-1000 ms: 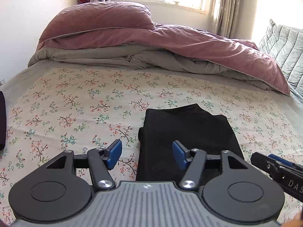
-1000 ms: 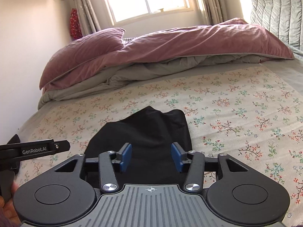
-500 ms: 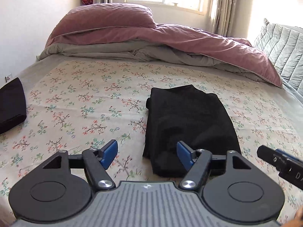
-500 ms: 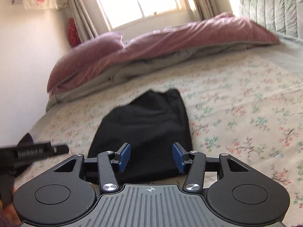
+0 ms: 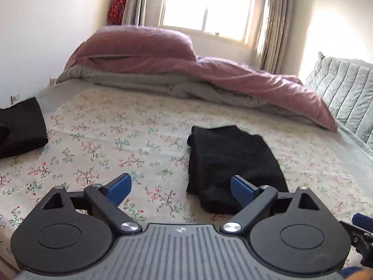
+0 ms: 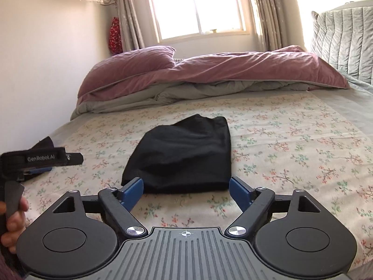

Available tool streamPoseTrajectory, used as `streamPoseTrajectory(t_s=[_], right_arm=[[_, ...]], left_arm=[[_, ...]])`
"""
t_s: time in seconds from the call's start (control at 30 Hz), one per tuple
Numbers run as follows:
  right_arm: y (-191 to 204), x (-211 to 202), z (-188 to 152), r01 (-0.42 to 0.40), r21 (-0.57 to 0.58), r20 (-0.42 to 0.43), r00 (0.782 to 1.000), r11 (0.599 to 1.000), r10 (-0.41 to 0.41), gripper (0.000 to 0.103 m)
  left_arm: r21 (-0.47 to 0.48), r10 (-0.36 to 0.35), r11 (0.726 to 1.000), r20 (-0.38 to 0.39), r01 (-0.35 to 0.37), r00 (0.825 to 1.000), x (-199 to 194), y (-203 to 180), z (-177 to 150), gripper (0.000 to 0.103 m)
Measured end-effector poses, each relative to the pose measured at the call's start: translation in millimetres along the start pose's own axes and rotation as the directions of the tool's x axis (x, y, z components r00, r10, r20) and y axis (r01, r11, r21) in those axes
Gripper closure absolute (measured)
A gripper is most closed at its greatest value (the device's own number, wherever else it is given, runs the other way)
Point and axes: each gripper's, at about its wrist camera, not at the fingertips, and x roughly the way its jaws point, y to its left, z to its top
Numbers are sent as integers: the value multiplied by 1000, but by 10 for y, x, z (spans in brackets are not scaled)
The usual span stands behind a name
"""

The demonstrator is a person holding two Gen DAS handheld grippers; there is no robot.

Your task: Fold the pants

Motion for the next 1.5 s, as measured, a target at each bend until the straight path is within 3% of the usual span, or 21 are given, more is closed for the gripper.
streamPoseTrajectory(t_s=[0.1,0.2,0.37,0.57,0.8,1.0,1.23,1.37,1.5], right_arm=[[-55,-24,-25,-14,19,3,1000,1000,14,11],[-111,12,-20,-13,57,-17,1000,998,14,10],[-171,117,-20,-22,102,-88,996,995,31,10],[-213,243,-28,17,140,-174,985,990,8,9],[-159,264,-38,34,117,-189,982,993,-12,9],[-143,268,-35,45,105,-189,982,993,-24,9],[-136,270,-35,49,101,-190,981,994,-29,9],[-131,269,-34,51,96,-188,982,994,-32,9],[-131,269,-34,51,98,-189,981,994,-32,9]], left_arm=[[26,-50,999,73,48,996,-106,-49,-63,0],[78,-39,996,70,34,997,-90,-134,-83,0],[50,-16,999,20,15,1000,35,-131,-70,0],[-35,-13,999,-92,10,996,209,-15,-74,0],[-116,-15,993,-143,-2,990,238,119,-86,0],[-11,86,996,-137,-88,987,155,-16,-77,0],[90,66,994,-125,-55,990,108,-144,-140,0],[72,75,995,-87,-68,993,67,-113,-138,0],[61,68,996,-100,-62,993,104,-92,-128,0]])
